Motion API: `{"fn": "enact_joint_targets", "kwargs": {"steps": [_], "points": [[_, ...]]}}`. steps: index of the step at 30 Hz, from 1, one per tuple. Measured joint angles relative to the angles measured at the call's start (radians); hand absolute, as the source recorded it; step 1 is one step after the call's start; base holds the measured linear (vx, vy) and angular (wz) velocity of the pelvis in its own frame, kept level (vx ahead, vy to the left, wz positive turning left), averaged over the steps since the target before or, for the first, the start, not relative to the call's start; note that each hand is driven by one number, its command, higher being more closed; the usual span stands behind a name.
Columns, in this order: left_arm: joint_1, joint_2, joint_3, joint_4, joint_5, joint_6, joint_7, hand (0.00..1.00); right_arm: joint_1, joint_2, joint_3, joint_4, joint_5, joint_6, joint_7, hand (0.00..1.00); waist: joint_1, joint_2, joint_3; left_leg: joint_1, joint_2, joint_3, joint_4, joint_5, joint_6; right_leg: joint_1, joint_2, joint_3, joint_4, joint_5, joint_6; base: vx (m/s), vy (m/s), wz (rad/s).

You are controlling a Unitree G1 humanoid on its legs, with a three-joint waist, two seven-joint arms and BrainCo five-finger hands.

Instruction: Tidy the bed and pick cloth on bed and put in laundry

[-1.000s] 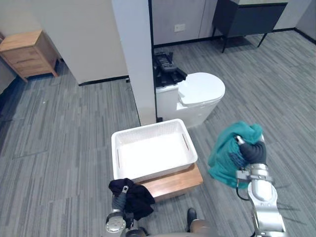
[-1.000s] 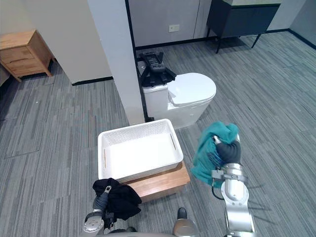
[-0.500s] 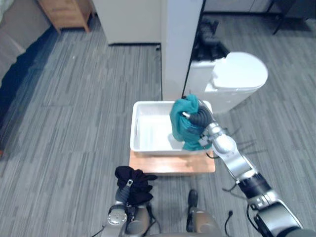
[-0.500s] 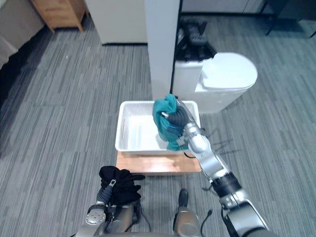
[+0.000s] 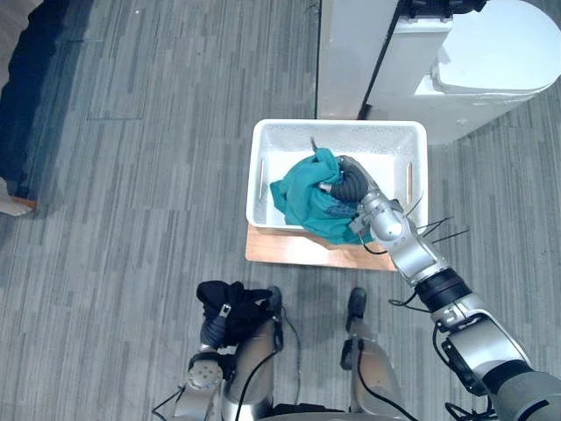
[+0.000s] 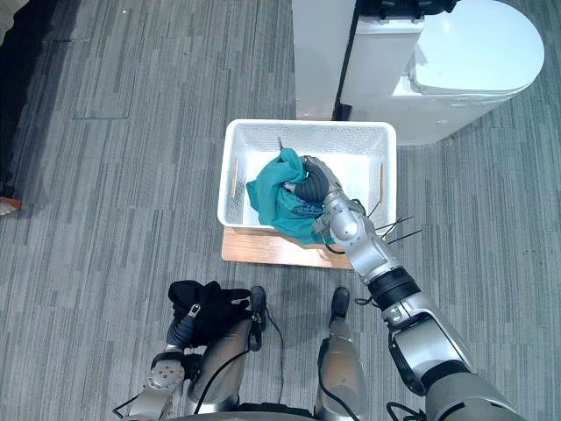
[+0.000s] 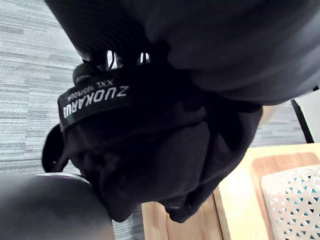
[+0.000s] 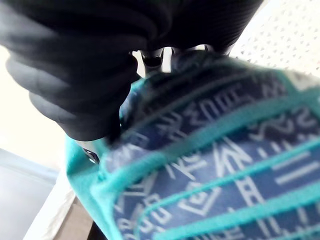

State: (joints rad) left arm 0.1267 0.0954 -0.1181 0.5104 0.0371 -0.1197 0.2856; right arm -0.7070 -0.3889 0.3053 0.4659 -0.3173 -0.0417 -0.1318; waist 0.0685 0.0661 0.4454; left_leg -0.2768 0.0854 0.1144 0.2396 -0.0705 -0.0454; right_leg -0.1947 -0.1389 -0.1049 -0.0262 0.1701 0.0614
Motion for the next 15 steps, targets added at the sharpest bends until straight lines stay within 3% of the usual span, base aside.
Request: {"fn": "enact_joint_targets", "kwargs": {"steps": [6,9,11,13,15], "points": [[0.005,-0.006,0.001,-0.125,-0.008,0.0,0.015,1.0,0.012,-0.006,-0.107,-0.032,-0.093,0.032,-0.077,0.0,-0.011,-0.002,-0.001,0.067,0.001,0.033,-0.043,-0.002,-0.002,0.035,0.002,0.034,-0.009,0.009,-0.014,-0.02,0.015,-0.17],[0.011,-0.002,0.005,-0.23,-0.008,0.001,0.028,1.0,0.14,0.032,-0.191,-0.23,-0.228,0.051,-0.139,0.0,-0.027,-0.022,-0.012,0.11,0.001,0.071,-0.061,-0.005,-0.007,0.053,0.001,0.063,-0.013,-0.024,0.012,0.01,-0.025,-0.23],[0.016,-0.002,0.015,-0.285,-0.008,0.004,0.03,1.0,0.299,0.079,-0.24,-0.345,-0.349,0.066,-0.18,0.0,-0.053,-0.039,-0.058,0.148,0.012,0.088,-0.08,-0.005,-0.008,0.068,0.014,0.08,-0.013,-0.036,0.018,0.08,-0.049,-0.28],[0.029,-0.007,0.027,-0.357,-0.009,0.02,0.032,1.0,0.466,0.119,-0.311,-0.434,-0.404,0.087,-0.201,0.0,-0.075,-0.056,-0.118,0.17,0.021,0.095,-0.097,-0.008,-0.014,0.078,0.021,0.078,-0.015,-0.044,0.026,0.1,-0.028,-0.2],[0.029,-0.011,0.041,-0.415,-0.009,0.024,0.035,1.0,0.559,0.143,-0.365,-0.471,-0.433,0.095,-0.219,0.0,-0.096,-0.067,-0.139,0.203,0.025,0.1,-0.105,-0.015,-0.022,0.108,0.025,0.078,-0.025,-0.045,0.027,0.1,0.004,-0.12]]}}
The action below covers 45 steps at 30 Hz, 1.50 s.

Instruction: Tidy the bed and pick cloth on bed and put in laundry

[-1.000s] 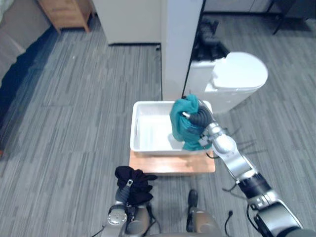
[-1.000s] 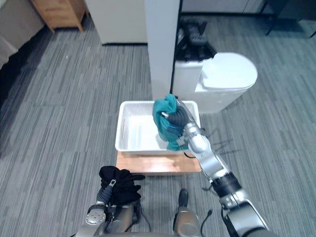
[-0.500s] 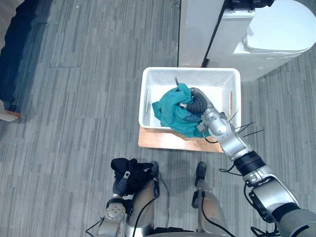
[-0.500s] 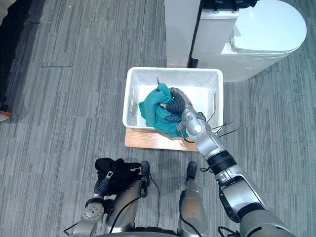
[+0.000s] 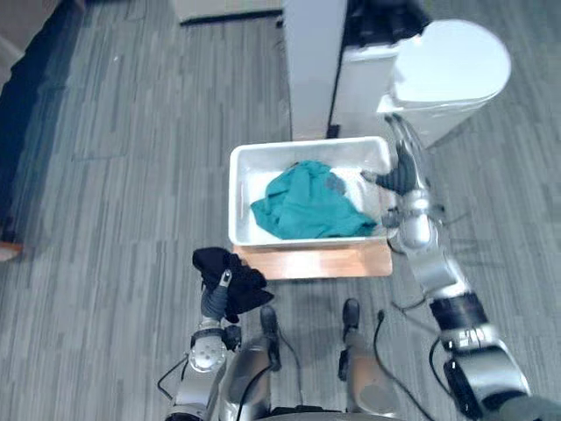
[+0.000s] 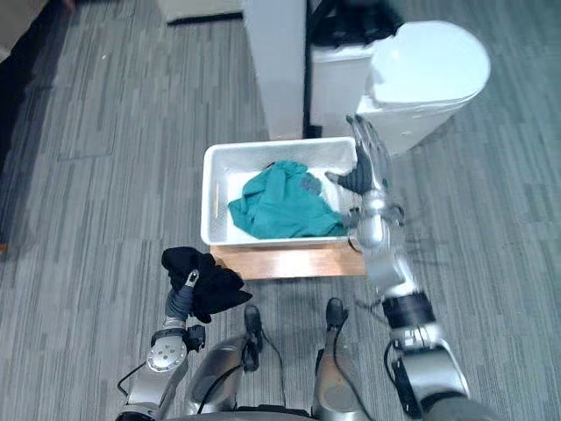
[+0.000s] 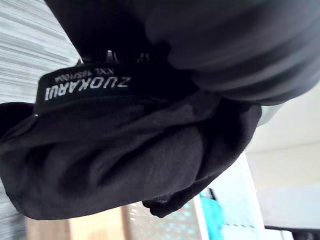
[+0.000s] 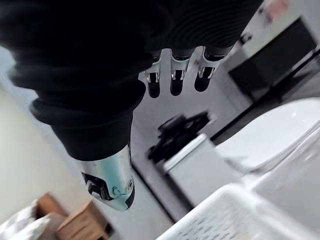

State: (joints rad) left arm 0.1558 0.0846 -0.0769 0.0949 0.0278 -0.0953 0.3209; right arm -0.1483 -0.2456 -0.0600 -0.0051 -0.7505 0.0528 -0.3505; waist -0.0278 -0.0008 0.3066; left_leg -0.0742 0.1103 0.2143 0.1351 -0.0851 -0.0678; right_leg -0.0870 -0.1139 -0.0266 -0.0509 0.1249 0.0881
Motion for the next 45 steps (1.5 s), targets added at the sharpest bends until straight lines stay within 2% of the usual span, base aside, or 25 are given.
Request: {"fn": "enact_joint_targets", "kwargs": {"steps": [2,5,7,9,11,15,17,19,22,25,31,32,34,37,45], "points": [[-0.011,-0.003,0.034,-0.072,-0.023,0.002,0.01,1.0,0.118,0.035,-0.081,-0.023,-0.019,0.006,-0.027,0.0,-0.019,-0.011,-0.056,0.036,0.003,0.023,-0.023,-0.003,-0.002,0.017,0.004,0.006,-0.008,0.0,0.0,0.06,0.014,-0.24],[-0.045,-0.005,0.087,-0.15,-0.055,0.002,0.022,1.0,0.204,0.073,-0.141,-0.022,-0.018,0.025,-0.045,0.0,-0.027,-0.015,-0.085,0.054,0.009,0.041,-0.035,-0.004,-0.003,0.02,0.006,0.018,-0.008,0.0,0.0,0.01,-0.002,-0.18],[-0.109,0.001,0.144,-0.195,-0.058,0.002,0.064,1.0,0.257,0.101,-0.167,-0.019,-0.012,0.039,-0.048,0.0,-0.046,-0.012,-0.093,0.06,0.008,0.051,-0.037,-0.003,-0.003,0.019,0.005,0.026,-0.008,0.0,0.001,-0.05,-0.013,-0.14],[-0.202,0.023,0.205,-0.196,-0.057,0.002,0.11,1.0,0.296,0.119,-0.171,-0.006,-0.006,0.042,-0.05,0.0,-0.069,-0.006,-0.095,0.062,0.009,0.07,-0.041,-0.003,-0.003,0.01,0.005,0.04,-0.008,0.003,0.004,-0.09,-0.027,-0.2],[-0.275,0.058,0.225,-0.17,-0.056,0.002,0.148,1.0,0.319,0.124,-0.171,0.014,-0.005,0.044,-0.054,0.0,-0.074,-0.001,-0.099,0.058,0.009,0.095,-0.048,-0.001,-0.007,-0.012,0.008,0.063,-0.007,0.007,0.008,-0.09,-0.037,-0.31],[-0.45,0.151,0.231,-0.03,-0.054,0.005,0.21,1.0,0.332,0.122,-0.143,0.074,-0.001,0.046,-0.058,0.0,-0.107,0.006,-0.096,0.017,0.007,0.132,-0.046,0.002,-0.02,-0.077,0.008,0.106,-0.008,0.029,0.007,-0.08,-0.041,-0.34],[-0.555,0.189,0.218,0.075,-0.054,0.025,0.237,1.0,0.33,0.123,-0.1,0.083,0.012,0.052,-0.06,0.0,-0.132,0.003,-0.065,-0.001,0.009,0.15,-0.027,0.005,-0.015,-0.098,0.006,0.131,-0.014,0.047,0.009,-0.06,-0.029,-0.32],[-0.585,0.2,0.186,0.096,-0.044,0.033,0.248,1.0,0.326,0.123,-0.076,0.083,0.023,0.053,-0.06,0.0,-0.149,-0.006,-0.039,-0.019,0.013,0.166,-0.012,0.002,-0.012,-0.116,0.008,0.148,-0.017,0.056,0.01,-0.06,-0.022,-0.28],[-0.624,0.199,0.127,0.162,-0.009,0.037,0.247,1.0,0.294,0.124,-0.056,0.083,0.035,0.054,-0.07,0.0,-0.159,-0.02,0.027,-0.055,0.015,0.196,0.017,-0.007,-0.006,-0.158,0.008,0.181,-0.019,0.072,0.019,-0.07,-0.03,-0.28],[-0.626,0.164,0.094,0.25,-0.006,0.067,0.237,1.0,0.246,0.131,-0.039,0.083,0.035,0.056,-0.09,0.0,-0.177,-0.021,0.096,-0.074,0.023,0.213,0.062,-0.034,-0.001,-0.168,0.008,0.203,-0.019,0.083,0.028,-0.07,-0.015,-0.2],[-0.579,0.091,0.027,0.282,0.043,0.087,0.216,1.0,0.214,0.143,-0.037,0.151,0.034,0.078,-0.125,0.0,-0.171,-0.015,0.121,-0.128,0.047,0.234,0.15,-0.096,0.007,-0.198,0.017,0.234,-0.019,0.096,0.046,-0.04,0.004,-0.14],[-0.57,0.078,0.023,0.282,0.055,0.087,0.208,0.0,0.213,0.143,-0.034,0.161,0.033,0.083,-0.128,0.0,-0.168,-0.014,0.121,-0.129,0.048,0.235,0.159,-0.104,0.008,-0.198,0.022,0.238,-0.019,0.096,0.046,-0.04,-0.008,-0.09],[-0.553,0.056,-0.007,0.291,0.065,0.087,0.201,0.0,0.21,0.14,-0.026,0.181,0.033,0.087,-0.133,0.0,-0.155,-0.001,0.129,-0.13,0.049,0.235,0.163,-0.116,0.008,-0.198,0.023,0.246,-0.019,0.109,0.057,-0.05,-0.005,-0.04],[-0.522,0.026,-0.031,0.297,0.083,0.088,0.192,0.0,0.203,0.143,0.01,0.209,0.032,0.093,-0.133,0.0,-0.146,0.002,0.13,-0.131,0.048,0.233,0.163,-0.119,0.009,-0.198,0.022,0.246,-0.019,0.11,0.056,-0.04,-0.006,0.02],[-0.518,-0.007,-0.038,0.305,0.107,0.092,0.187,0.0,0.179,0.143,0.026,0.227,0.033,0.093,-0.128,0.0,-0.142,0.005,0.132,-0.115,0.048,0.216,0.159,-0.118,0.011,-0.177,0.023,0.24,-0.02,0.129,0.06,-0.04,-0.016,0.05]]}}
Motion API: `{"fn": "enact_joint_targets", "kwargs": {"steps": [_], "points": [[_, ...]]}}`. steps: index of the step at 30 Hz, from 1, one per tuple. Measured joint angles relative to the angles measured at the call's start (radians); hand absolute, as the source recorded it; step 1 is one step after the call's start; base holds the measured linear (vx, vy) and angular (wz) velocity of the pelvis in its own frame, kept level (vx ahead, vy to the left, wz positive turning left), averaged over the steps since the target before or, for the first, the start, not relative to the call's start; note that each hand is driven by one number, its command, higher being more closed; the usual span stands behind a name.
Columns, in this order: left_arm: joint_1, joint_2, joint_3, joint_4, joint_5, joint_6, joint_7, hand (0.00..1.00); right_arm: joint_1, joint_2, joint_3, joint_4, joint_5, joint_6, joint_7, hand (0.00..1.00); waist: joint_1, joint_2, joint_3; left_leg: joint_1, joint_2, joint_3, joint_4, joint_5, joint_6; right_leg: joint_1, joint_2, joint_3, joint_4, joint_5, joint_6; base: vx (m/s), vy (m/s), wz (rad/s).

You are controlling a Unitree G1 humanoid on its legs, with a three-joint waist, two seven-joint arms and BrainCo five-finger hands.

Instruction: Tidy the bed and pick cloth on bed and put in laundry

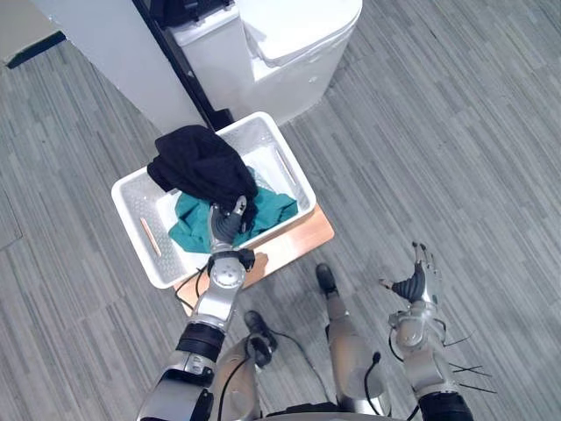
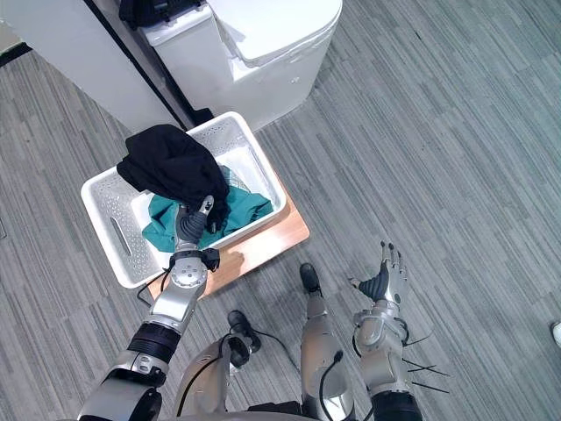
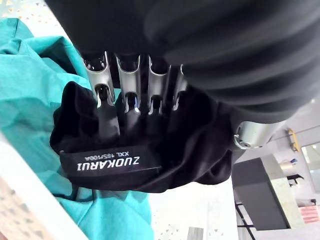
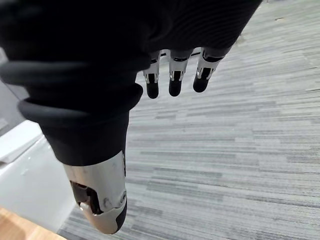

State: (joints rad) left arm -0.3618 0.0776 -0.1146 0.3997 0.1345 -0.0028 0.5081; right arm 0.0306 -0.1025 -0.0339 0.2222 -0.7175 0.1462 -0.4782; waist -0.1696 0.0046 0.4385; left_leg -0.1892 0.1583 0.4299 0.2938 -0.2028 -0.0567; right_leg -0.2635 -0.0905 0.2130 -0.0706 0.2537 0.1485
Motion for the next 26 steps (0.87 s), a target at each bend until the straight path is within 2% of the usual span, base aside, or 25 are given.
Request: {"fn": "enact_joint_targets", "kwargs": {"steps": [3,4,6,11,14,15,16,18,19,23,26], "points": [[0.018,-0.001,0.006,-0.048,0.005,0.0,-0.001,0.0,0.014,-0.001,0.0,0.0,0.001,-0.002,0.009,0.0,0.004,0.003,-0.002,0.032,-0.002,-0.016,-0.019,-0.001,0.0,0.03,0.004,-0.013,-0.003,0.008,-0.009,-0.03,-0.009,0.07],[0.035,-0.002,0.008,-0.081,0.005,-0.002,-0.003,0.0,0.028,-0.002,-0.004,0.0,0.002,-0.006,0.023,0.0,0.018,0.005,-0.003,0.048,-0.003,-0.019,-0.028,0.0,-0.001,0.041,0.006,-0.016,-0.004,0.008,-0.01,0.0,0.0,0.0],[0.072,-0.005,0.017,-0.118,0.004,-0.003,-0.007,0.0,0.053,-0.003,-0.007,0.01,0.003,-0.01,0.037,0.0,0.022,0.015,-0.011,0.065,-0.008,-0.039,-0.048,0.004,-0.006,0.06,0.007,-0.023,-0.009,0.008,-0.01,-0.01,-0.005,0.12],[0.26,-0.017,0.064,-0.17,-0.016,-0.006,-0.067,0.0,0.114,-0.002,-0.05,0.094,0.033,-0.016,0.086,0.0,0.033,0.057,-0.094,0.137,-0.019,-0.084,-0.126,0.045,-0.023,0.123,0.01,-0.076,-0.027,0.003,-0.014,0.04,0.007,0.14],[0.348,-0.013,0.088,-0.171,-0.035,-0.007,-0.099,0.0,0.136,-0.001,-0.077,0.156,0.046,-0.018,0.099,0.0,0.05,0.049,-0.148,0.169,-0.032,-0.094,-0.147,0.051,-0.022,0.165,0.004,-0.108,-0.027,-0.049,-0.041,0.01,-0.008,0.2],[0.404,-0.014,0.102,-0.163,-0.045,-0.011,-0.119,0.0,0.144,0.001,-0.088,0.201,0.063,-0.018,0.114,0.0,0.055,0.046,-0.193,0.173,-0.039,-0.101,-0.153,0.051,-0.024,0.173,-0.006,-0.128,-0.022,-0.087,-0.049,-0.01,-0.03,0.26],[0.425,-0.017,0.111,-0.148,-0.046,-0.013,-0.127,0.0,0.147,0.002,-0.093,0.216,0.076,-0.019,0.116,0.0,0.061,0.048,-0.207,0.178,-0.039,-0.104,-0.158,0.054,-0.027,0.174,-0.006,-0.131,-0.018,-0.091,-0.047,0.01,-0.023,0.21],[0.479,-0.027,0.163,-0.015,-0.065,-0.015,-0.161,0.0,0.155,0.028,-0.129,0.293,0.117,-0.018,0.138,0.0,0.083,0.043,-0.233,0.24,-0.038,-0.101,-0.209,0.074,-0.034,0.221,-0.005,-0.15,-0.016,-0.11,-0.055,0.01,-0.015,0.17],[0.493,-0.034,0.186,0.028,-0.07,-0.014,-0.163,0.0,0.158,0.038,-0.136,0.312,0.126,-0.018,0.145,0.0,0.085,0.04,-0.242,0.256,-0.036,-0.1,-0.223,0.08,-0.038,0.232,-0.004,-0.157,-0.016,-0.114,-0.056,0.01,-0.024,0.2],[0.578,-0.088,0.346,0.29,-0.091,0.01,-0.181,0.0,0.188,0.101,-0.162,0.378,0.166,-0.015,0.159,0.0,0.128,0.015,-0.301,0.32,-0.025,-0.062,-0.293,0.108,-0.05,0.27,0.003,-0.182,-0.02,-0.137,-0.062,0.02,-0.016,0.08],[0.607,-0.117,0.453,0.397,-0.132,0.028,-0.189,0.0,0.196,0.13,-0.191,0.402,0.192,-0.012,0.175,0.0,0.15,0.001,-0.318,0.353,-0.02,-0.028,-0.322,0.119,-0.057,0.291,0.002,-0.193,-0.022,-0.146,-0.062,0.02,0.005,0.09]]}}
